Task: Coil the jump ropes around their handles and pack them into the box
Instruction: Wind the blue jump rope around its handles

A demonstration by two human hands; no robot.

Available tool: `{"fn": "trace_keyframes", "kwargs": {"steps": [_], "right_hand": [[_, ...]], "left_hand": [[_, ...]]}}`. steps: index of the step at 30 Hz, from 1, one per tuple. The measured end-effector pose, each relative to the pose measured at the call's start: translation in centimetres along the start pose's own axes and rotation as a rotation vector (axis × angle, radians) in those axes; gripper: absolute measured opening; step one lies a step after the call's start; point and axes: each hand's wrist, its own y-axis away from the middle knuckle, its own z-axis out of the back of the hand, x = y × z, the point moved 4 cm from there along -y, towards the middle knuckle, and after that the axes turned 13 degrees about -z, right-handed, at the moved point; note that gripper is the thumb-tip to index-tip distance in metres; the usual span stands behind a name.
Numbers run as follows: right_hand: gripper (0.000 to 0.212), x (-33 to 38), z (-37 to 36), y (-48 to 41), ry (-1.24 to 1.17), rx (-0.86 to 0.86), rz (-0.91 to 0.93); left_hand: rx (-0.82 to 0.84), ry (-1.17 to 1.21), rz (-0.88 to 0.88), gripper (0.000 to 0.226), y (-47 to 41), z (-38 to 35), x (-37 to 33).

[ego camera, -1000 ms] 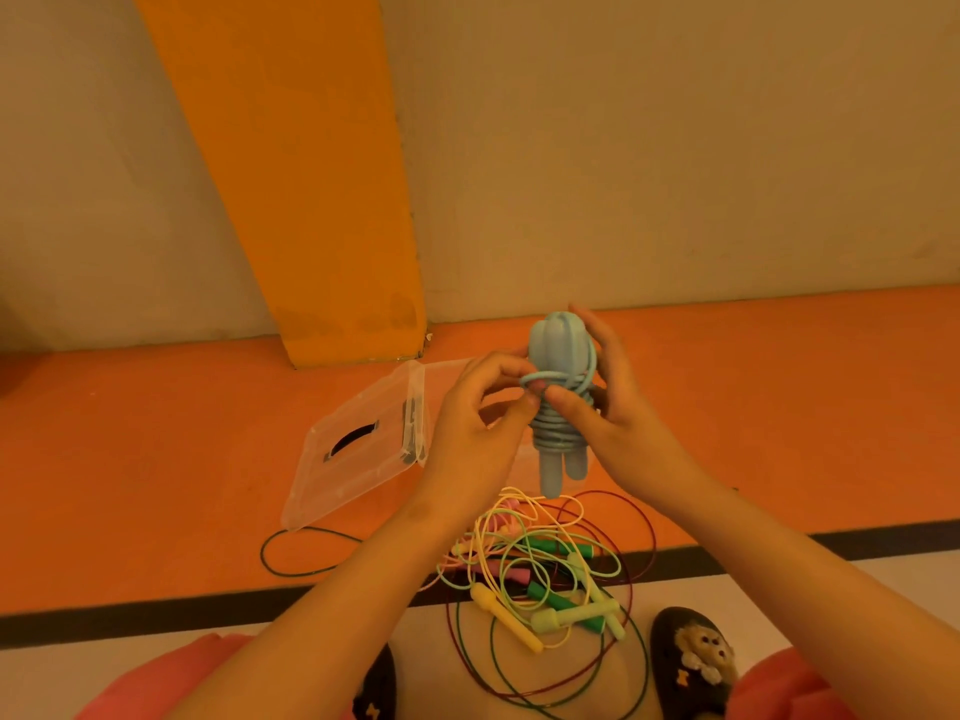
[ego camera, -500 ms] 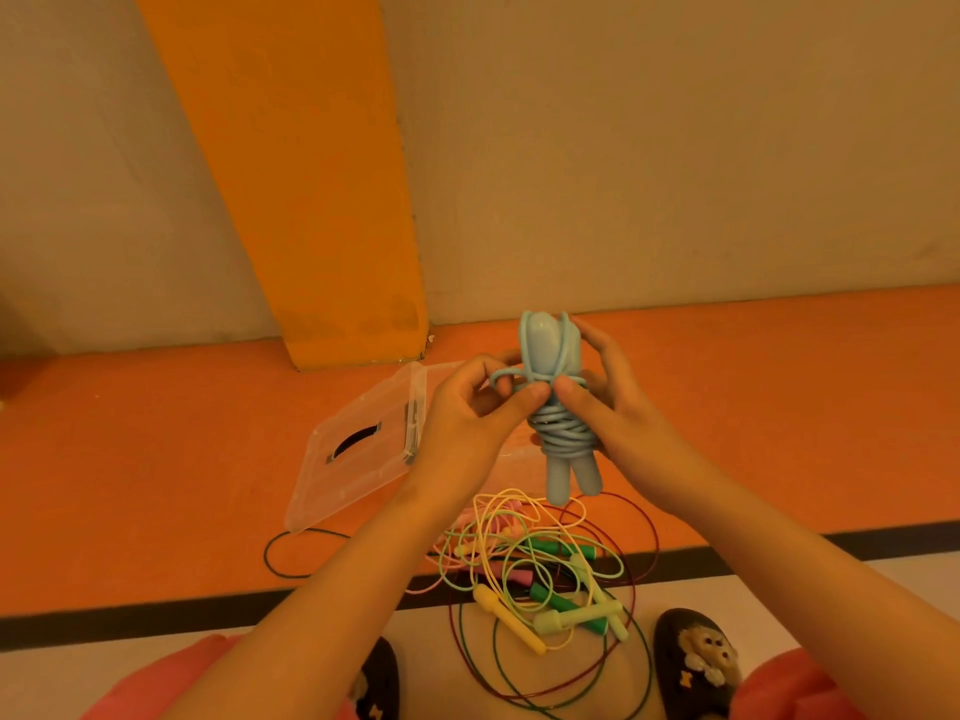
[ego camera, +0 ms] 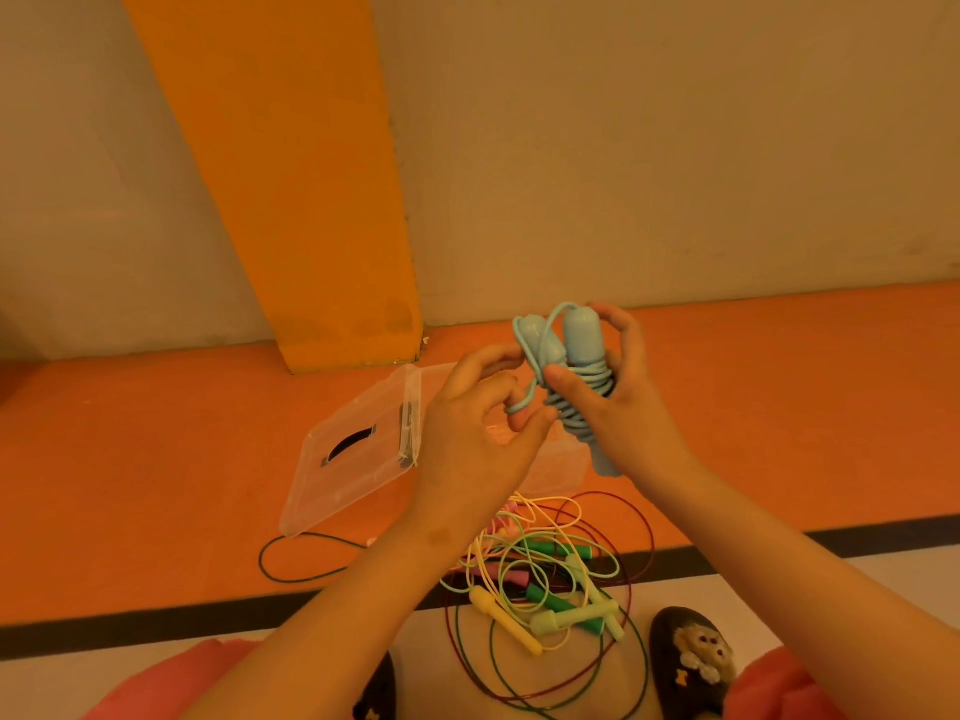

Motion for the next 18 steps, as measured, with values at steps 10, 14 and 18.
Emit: {"fn": "trace_keyframes", "kwargs": {"steps": [10,14,18], "right_hand": [[0.053,-0.6,0.5,-0.4,0.068,0.004,-0.047],[0.057,-1.2,0.8,-0.6,0.089,0.024,-0.100],[0.053,-0.9,0.2,-0.4,0.043,0.072,-0.122]], "left_hand": [[0.044,0.275,0.144,0.032,0.5,-0.6,0.2],[0.077,0.302,0.246,0.028,0.9,-1.6,1.1],[-0.017,0.318,0.400,0.055,0.3,-1.1,2.4]]}}
